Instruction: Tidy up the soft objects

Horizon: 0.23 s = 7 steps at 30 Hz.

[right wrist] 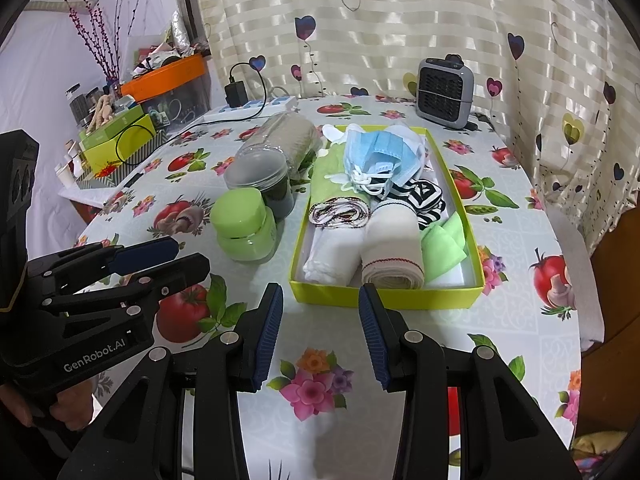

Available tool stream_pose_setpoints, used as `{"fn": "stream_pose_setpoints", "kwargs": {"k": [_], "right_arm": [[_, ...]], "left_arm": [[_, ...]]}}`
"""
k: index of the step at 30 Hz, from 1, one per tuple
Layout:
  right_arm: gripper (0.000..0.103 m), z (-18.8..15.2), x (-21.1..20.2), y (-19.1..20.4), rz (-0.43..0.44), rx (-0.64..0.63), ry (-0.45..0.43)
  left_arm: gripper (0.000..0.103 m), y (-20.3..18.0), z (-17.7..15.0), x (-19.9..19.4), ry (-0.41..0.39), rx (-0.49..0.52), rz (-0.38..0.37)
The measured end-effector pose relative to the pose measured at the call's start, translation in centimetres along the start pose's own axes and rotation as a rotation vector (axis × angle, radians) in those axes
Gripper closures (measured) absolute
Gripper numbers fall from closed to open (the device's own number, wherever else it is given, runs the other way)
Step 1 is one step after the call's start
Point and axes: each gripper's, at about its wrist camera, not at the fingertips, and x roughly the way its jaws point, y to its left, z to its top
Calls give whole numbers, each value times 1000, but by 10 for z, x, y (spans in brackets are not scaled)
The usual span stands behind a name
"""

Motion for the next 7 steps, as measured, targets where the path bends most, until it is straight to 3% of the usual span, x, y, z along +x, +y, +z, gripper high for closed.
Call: {"fn": "stream_pose_setpoints", "kwargs": {"k": [7], "right_arm": [[62, -4, 1, -1, 1, 4, 1]], "left_arm": [[64, 1, 0, -1, -9, 12, -5]]}}
